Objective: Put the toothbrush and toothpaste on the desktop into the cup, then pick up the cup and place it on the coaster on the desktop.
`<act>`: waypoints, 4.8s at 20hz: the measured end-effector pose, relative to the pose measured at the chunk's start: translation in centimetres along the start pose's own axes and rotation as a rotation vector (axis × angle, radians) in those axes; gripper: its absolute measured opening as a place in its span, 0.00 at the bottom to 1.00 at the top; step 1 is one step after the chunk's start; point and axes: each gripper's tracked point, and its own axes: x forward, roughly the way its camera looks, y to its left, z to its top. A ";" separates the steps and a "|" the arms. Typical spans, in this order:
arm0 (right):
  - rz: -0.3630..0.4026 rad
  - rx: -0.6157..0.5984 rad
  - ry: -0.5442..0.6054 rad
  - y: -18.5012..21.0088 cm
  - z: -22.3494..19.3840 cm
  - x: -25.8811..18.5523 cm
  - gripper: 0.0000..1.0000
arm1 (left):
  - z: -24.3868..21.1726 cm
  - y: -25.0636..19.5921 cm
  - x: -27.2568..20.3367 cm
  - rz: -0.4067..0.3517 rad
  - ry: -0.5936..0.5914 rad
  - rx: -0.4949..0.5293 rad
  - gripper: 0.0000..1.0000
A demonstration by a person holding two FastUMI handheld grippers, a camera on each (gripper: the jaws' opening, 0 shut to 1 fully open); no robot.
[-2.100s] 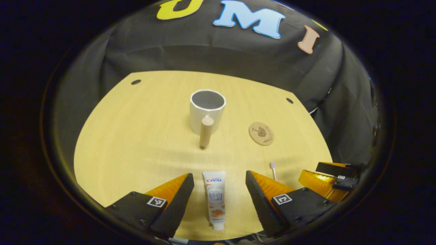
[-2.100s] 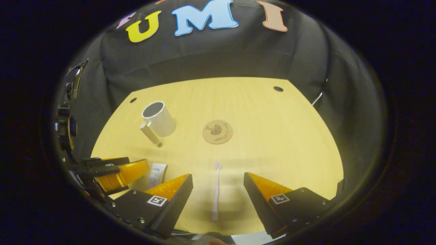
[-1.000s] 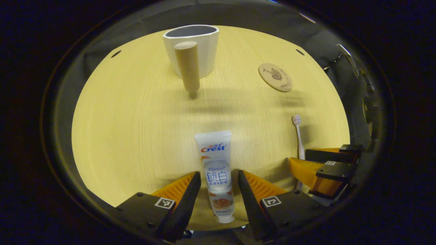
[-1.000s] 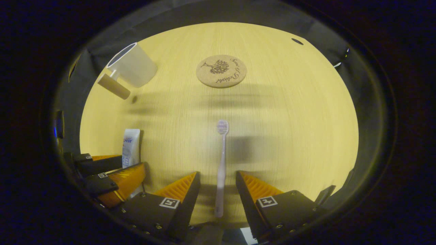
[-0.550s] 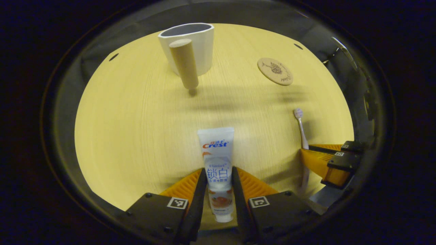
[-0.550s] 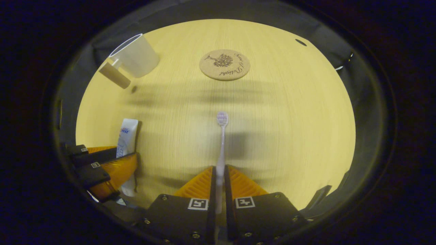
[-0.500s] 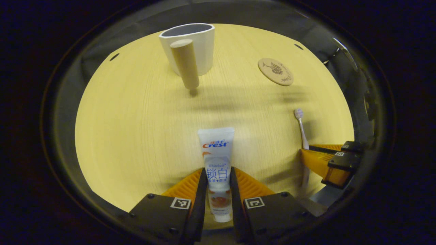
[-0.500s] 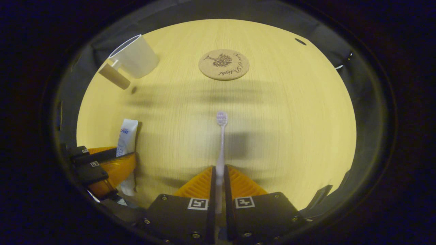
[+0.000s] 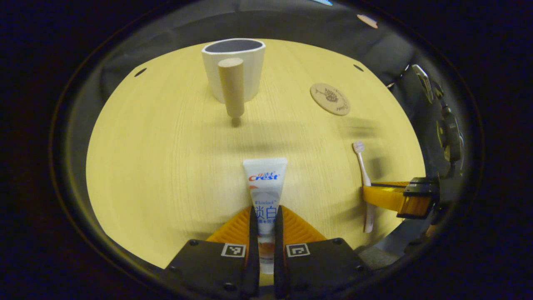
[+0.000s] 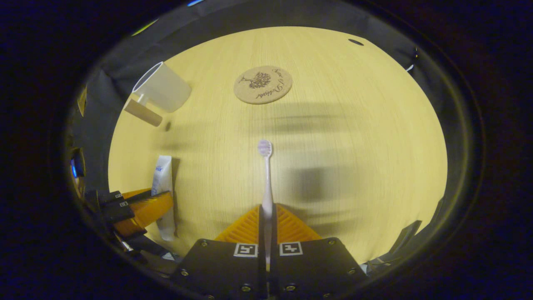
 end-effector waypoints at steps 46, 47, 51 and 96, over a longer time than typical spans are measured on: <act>0.065 -0.103 -0.645 6.3 10.3 -15.4 0.04 | 31.3 3.6 -6.9 -0.137 -0.897 0.029 0.21; 0.070 -0.102 -0.647 6.5 10.6 -15.6 0.04 | 30.9 3.3 -6.1 -0.138 -0.877 0.037 0.21; 0.089 -0.112 -0.659 7.8 11.8 -16.0 0.00 | 29.0 3.0 -4.1 -0.125 -0.799 0.087 0.29; 0.115 -0.642 -1.151 22.2 25.3 -9.2 0.63 | 11.1 10.9 -6.9 -0.141 -0.519 -0.147 0.99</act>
